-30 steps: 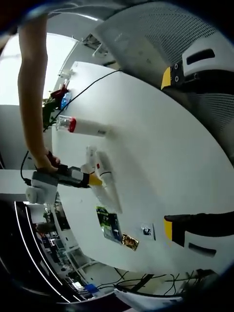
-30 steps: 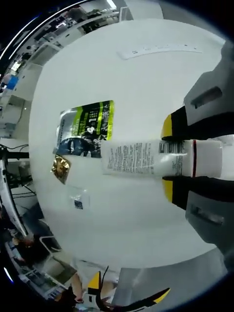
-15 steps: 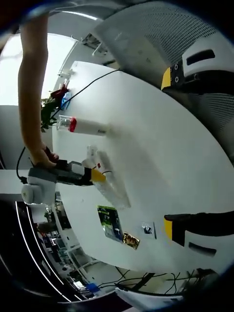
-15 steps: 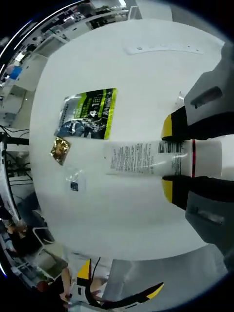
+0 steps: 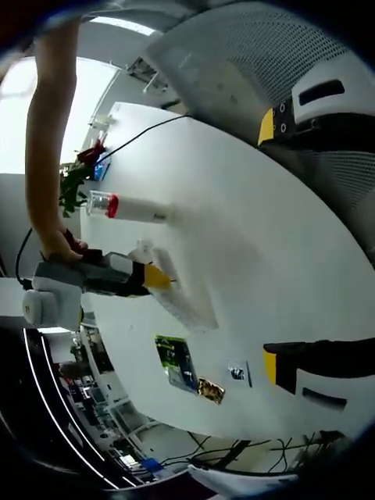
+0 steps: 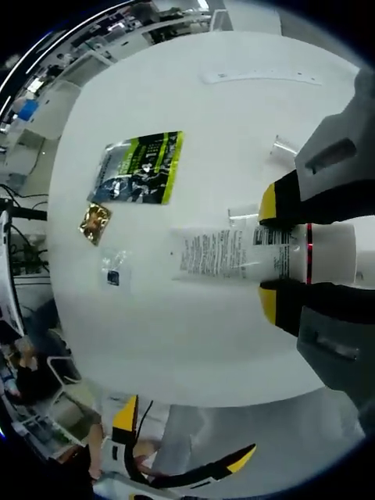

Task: Arrange the skincare products in the storage area until every visible bottle or jar stands upright without overlapping.

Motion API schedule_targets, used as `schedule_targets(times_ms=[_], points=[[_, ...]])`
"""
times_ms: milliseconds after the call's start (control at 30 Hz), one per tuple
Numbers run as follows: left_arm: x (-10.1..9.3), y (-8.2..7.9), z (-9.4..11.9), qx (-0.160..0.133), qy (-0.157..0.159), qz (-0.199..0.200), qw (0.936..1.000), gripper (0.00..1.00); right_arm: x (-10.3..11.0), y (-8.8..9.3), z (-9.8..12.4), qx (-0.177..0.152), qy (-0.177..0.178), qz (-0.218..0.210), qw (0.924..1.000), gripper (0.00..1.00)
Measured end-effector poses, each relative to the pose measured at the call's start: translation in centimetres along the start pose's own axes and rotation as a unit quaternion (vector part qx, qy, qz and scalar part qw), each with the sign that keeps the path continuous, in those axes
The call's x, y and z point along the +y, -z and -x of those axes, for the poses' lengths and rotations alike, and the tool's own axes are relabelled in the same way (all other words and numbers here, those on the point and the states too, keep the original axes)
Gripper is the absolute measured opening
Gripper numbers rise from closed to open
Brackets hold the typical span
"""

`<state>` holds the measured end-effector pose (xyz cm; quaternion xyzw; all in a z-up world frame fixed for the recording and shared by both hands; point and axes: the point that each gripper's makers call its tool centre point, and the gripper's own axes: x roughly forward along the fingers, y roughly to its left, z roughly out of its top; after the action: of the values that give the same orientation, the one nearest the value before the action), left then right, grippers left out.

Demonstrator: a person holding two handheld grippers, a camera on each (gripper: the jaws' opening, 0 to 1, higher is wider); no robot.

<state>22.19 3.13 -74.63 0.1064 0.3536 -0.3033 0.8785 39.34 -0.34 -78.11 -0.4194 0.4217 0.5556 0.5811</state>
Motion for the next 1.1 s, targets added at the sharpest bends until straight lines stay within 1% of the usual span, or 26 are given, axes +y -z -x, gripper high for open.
schedule_targets(times_ms=[33,67,100,133,200,233,267,333,400,567,633,700,733,767,800,867,933,1000,1100], points=[[0.1,0.0,0.0,0.003,-0.006,-0.003,1.0,0.94,0.1,0.0,0.0,0.0,0.0,0.0,1.0,0.27],[0.5,0.4,0.1,0.025,-0.02,-0.034,0.9989,0.94,0.2,-0.1,0.0,-0.002,-0.001,0.002,1.0,0.27],[0.5,0.4,0.0,0.035,-0.024,-0.06,0.9973,0.95,0.3,-0.1,0.0,-0.003,-0.001,0.002,1.0,0.27],[0.2,0.3,-0.2,0.033,-0.022,-0.056,0.9976,0.96,0.9,-0.2,0.0,-0.004,-0.001,0.003,1.0,0.27],[0.1,0.1,-0.3,0.03,-0.017,-0.055,0.9979,0.96,1.3,-0.1,-0.1,-0.004,-0.003,0.003,1.0,0.27],[-0.1,-0.3,-0.2,0.024,-0.01,-0.055,0.9982,0.96,1.5,-0.1,-0.1,-0.005,-0.004,0.004,1.0,0.27],[0.0,-0.6,-0.1,0.019,-0.007,-0.054,0.9983,0.96,1.6,0.0,0.0,-0.006,-0.004,0.004,1.0,0.27],[0.2,-0.9,0.1,0.018,-0.009,-0.058,0.9981,0.96,2.2,0.1,0.0,-0.006,-0.006,0.007,0.9999,0.27],[0.8,-1.1,0.2,0.023,-0.013,-0.071,0.9971,0.96,2.6,0.1,0.1,-0.006,-0.005,0.012,0.9999,0.27],[2.4,-1.1,-0.4,0.035,-0.012,-0.088,0.9955,0.96,3.2,0.1,0.2,-0.009,-0.01,0.012,0.9998,0.27],[3.3,-0.8,-0.7,0.04,-0.018,-0.095,0.9945,0.96,2.7,-0.1,-0.1,-0.008,-0.014,0.012,0.9998,0.27],[4.2,-0.7,-1.3,0.037,-0.023,-0.101,0.9939,0.96,2.8,-0.1,-0.1,-0.008,-0.019,0.012,0.9997,0.27],[4.6,-0.9,-1.7,0.024,-0.025,-0.094,0.995,0.95,3.0,-0.2,0.0,-0.011,-0.02,0.012,0.9997,0.27],[4.6,-1.0,-1.8,0.021,-0.025,-0.091,0.9954,0.95,3.1,-0.2,0.0,-0.012,-0.019,0.014,0.9997,0.27],[4.8,-1.2,-2.2,0.008,-0.024,-0.078,0.9966,0.94,3.1,-0.2,0.1,-0.013,-0.018,0.016,0.9996,0.27],[5.4,-1.5,-2.6,-0.006,-0.03,-0.076,0.9966,0.9,3.3,-0.2,0.2,-0.013,-0.017,0.016,0.9996,0.27],[5.7,-1.4,-3.1,-0.006,-0.044,-0.087,0.9952,0.87,3.7,-0.1,0.3,-0.016,-0.021,0.013,0.9996,0.27],[6.1,-1.0,-3.7,-0.001,-0.045,-0.097,0.9943,0.85,3.8,-0.1,0.3,-0.016,-0.024,0.014,0.9995,0.27],[6.8,-1.2,-4.4,-0.007,-0.049,-0.106,0.9931,0.79,3.9,-0.1,0.3,-0.017,-0.024,0.013,0.9995,0.27]])
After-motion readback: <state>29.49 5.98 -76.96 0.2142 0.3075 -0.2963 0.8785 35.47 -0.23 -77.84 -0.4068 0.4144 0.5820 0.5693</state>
